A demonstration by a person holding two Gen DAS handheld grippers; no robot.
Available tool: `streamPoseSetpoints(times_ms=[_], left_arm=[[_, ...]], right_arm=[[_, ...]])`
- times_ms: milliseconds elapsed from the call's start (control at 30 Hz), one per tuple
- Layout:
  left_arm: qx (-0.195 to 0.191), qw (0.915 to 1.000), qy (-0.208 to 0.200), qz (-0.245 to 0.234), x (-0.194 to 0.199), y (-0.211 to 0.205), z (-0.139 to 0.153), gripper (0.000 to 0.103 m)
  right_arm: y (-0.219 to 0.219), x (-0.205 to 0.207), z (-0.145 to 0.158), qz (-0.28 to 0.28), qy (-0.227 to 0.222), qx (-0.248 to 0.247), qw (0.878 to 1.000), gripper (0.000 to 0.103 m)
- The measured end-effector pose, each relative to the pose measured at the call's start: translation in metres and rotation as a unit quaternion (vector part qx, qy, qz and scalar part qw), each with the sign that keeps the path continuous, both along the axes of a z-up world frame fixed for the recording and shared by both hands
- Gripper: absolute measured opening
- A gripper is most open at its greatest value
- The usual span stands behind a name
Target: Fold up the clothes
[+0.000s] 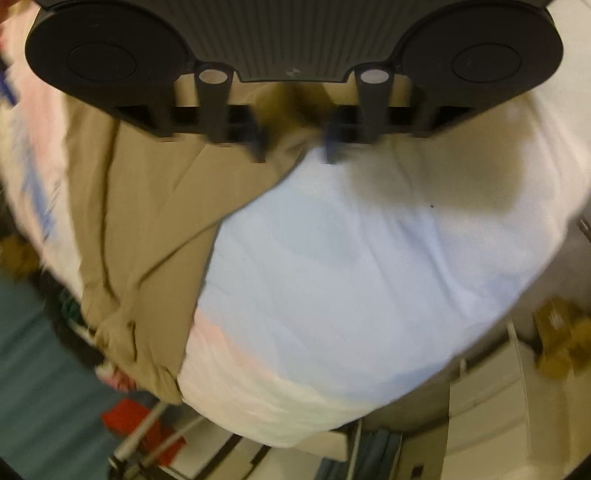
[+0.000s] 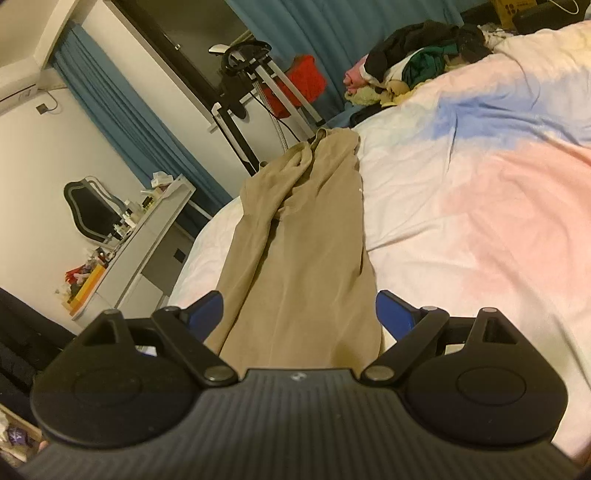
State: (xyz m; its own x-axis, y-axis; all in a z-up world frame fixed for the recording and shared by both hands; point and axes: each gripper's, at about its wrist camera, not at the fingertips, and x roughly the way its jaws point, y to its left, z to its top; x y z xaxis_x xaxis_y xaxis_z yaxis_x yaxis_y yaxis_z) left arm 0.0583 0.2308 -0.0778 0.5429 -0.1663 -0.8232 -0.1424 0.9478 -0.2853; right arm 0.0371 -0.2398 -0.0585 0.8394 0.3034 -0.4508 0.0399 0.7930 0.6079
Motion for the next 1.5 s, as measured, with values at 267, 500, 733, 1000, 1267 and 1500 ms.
streamPoseSetpoints(times_ms=[267, 500, 733, 1000, 1267, 1500], left_arm=[[0.157, 0.9713, -0.13, -0.122, -0.056, -0.079, 0.043, 0.003], [0.215, 0.9182, -0.239, -0.231, -0.117, -0.151, 0.055, 0.002], [0.213, 0.9073, -0.187, -0.311, -0.11, -0.185, 0.029, 0.002], [0.186, 0.9078, -0.084, -0.366, -0.081, -0.196, -0.003, 0.022], [0.117, 0.9384, -0.205, -0.252, -0.052, -0.179, 0.051, 0.08], [0.063, 0.9445, -0.28, -0.161, -0.012, -0.183, 0.064, 0.089]], right_arm=[[-0.003, -0.001, -0.001, -0.005, 0.009, 0.008, 1.0, 0.091], [-0.006, -0.001, -0.002, -0.007, 0.016, 0.016, 1.0, 0.091], [-0.006, 0.0, -0.003, -0.018, 0.018, 0.0, 1.0, 0.091], [-0.002, 0.0, -0.002, -0.014, 0.017, -0.015, 1.0, 0.091], [-0.003, -0.003, 0.007, -0.026, -0.009, -0.047, 0.999, 0.091], [0.006, 0.006, 0.009, -0.002, -0.032, -0.089, 0.996, 0.086]])
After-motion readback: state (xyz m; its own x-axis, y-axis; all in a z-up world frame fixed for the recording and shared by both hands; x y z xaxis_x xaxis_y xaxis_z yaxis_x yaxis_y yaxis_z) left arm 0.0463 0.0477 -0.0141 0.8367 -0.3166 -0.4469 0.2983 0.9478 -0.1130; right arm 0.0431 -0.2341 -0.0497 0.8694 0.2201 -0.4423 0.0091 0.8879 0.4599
